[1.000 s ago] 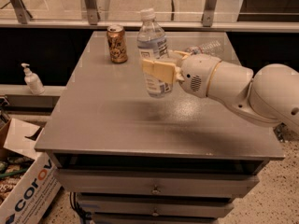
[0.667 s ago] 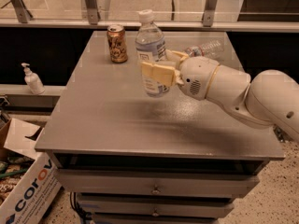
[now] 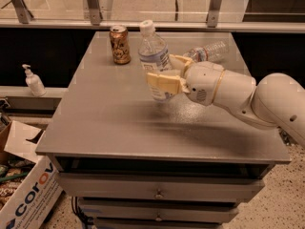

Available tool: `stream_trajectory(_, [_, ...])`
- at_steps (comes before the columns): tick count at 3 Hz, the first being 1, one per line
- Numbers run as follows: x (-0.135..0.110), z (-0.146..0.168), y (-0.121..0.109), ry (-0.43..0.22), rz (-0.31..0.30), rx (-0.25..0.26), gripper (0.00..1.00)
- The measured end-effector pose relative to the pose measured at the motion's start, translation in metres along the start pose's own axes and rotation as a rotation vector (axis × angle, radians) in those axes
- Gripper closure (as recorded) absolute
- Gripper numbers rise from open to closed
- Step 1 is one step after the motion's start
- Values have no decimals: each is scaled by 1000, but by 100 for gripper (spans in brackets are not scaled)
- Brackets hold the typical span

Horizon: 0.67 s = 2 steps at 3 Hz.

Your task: Place blue plastic bottle upright

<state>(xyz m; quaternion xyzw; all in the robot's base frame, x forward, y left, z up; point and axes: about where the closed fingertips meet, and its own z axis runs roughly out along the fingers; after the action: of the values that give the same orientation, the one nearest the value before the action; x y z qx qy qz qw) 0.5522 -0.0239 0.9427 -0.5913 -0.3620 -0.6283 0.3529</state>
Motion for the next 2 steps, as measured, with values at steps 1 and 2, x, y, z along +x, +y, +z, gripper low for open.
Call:
stream_trajectory(1, [-14, 0, -4, -26, -26, 16, 100])
stream_trajectory(2, [-29, 2, -10, -45, -26, 31, 100])
